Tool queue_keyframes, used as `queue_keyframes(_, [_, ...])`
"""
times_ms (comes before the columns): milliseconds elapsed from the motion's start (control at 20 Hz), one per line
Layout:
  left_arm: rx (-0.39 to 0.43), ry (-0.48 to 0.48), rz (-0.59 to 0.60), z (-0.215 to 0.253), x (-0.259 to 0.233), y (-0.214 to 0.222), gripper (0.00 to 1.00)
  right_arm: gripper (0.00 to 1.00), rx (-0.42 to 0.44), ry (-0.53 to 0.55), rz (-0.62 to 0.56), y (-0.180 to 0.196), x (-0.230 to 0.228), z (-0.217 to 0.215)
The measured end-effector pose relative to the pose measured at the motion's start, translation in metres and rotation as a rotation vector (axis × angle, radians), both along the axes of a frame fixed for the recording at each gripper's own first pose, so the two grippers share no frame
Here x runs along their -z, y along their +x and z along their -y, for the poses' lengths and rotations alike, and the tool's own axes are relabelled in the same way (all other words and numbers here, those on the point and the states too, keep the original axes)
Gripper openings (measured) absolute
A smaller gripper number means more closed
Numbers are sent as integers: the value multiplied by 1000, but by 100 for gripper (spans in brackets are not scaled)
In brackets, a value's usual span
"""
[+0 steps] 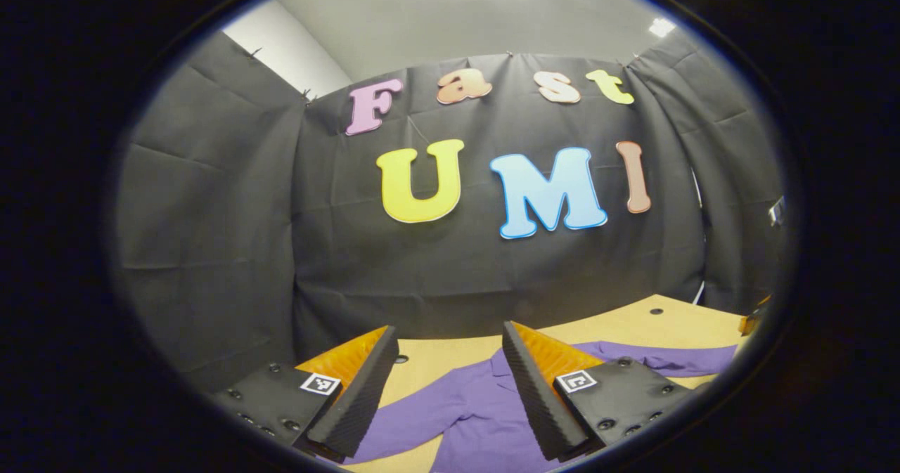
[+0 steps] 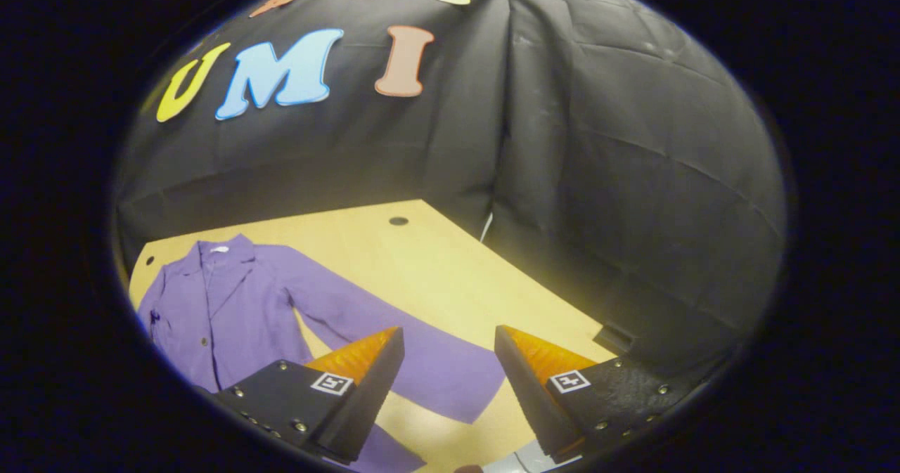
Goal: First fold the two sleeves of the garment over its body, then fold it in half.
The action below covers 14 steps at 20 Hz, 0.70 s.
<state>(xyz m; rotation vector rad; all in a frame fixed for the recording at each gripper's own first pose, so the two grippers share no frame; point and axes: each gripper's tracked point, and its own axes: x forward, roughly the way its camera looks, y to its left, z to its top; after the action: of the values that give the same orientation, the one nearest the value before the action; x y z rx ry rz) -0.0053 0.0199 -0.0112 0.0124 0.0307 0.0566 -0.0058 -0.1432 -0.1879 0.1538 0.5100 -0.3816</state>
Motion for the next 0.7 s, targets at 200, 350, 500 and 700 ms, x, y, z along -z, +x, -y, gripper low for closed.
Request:
queue_keyframes(200, [-20,6,-10,-3,3,-1,97,87,70,79,-123,-7,48,16])
queue_keyframes(350, [-29,10,-20,-3,5,0,97,86,104,161,-222,-7,83,20])
queue_keyframes(500, [-48,3,-32,-5,8,-1,97,87,136,203,-281,-4,105,26])
queue_keyframes(700, [-53,16,-43,-6,12,-1,94,87,195,253,-336,0,129,30])
